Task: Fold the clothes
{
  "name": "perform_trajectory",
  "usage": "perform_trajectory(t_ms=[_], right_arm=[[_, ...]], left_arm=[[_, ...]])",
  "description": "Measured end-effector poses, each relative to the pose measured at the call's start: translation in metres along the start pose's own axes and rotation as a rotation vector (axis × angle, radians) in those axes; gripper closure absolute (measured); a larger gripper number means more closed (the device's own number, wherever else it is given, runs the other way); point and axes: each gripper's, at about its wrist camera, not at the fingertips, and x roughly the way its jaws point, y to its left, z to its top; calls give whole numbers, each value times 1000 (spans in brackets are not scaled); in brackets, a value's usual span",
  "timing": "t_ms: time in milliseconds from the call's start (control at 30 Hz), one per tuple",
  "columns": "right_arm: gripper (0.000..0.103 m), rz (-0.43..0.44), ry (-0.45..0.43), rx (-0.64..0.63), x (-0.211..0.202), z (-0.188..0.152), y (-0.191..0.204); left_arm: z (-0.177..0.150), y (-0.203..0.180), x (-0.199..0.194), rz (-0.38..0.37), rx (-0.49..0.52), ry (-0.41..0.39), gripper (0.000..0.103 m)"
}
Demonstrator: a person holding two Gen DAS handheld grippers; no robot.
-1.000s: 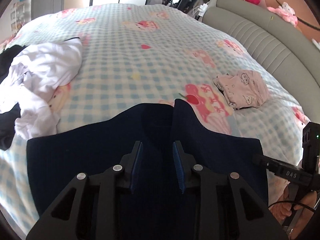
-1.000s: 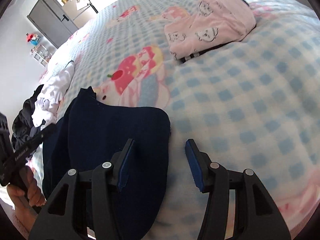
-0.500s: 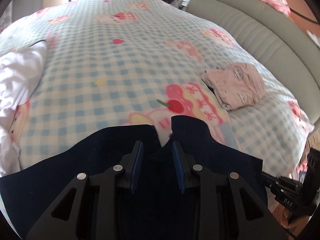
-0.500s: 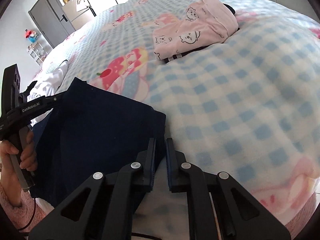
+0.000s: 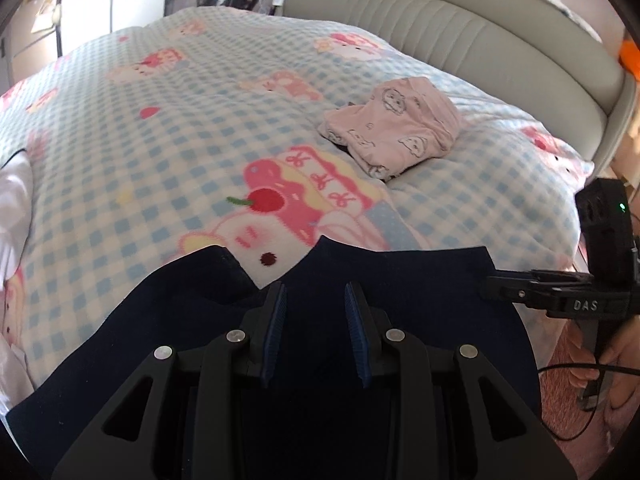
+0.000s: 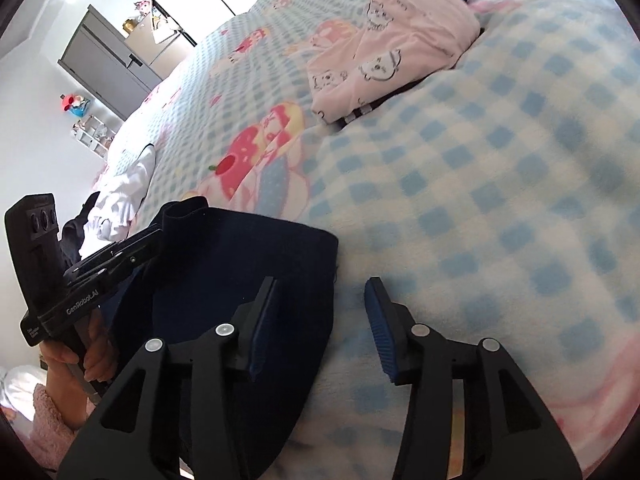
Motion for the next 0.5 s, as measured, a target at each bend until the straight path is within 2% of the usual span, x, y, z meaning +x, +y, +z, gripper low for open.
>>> perform_trajectory(t_ms=[67,133,233,367,400,433,500], right_arm=[[54,17,14,0,9,0,2],[52,14,8,-12,12,-3,7],[51,16,3,-14,11,-4,11],[51,45,-3,-50,5,-6,16],[51,44,-1,-59,4,-7,17],[51,30,-4,-63,3,-7,18],[51,9,-24,-48,-1,-4,16]], left_arm=[[1,-5,8,16,51,28,70],[1,-6,25,47,62,75,70],[4,-2,51,132,37,128,66],[8,9,59,221,-29,134,63],[7,11,59,240,-39,134,67],[7,12,60,260,-48,134,85],[3,12,54,313,-47,117,92]])
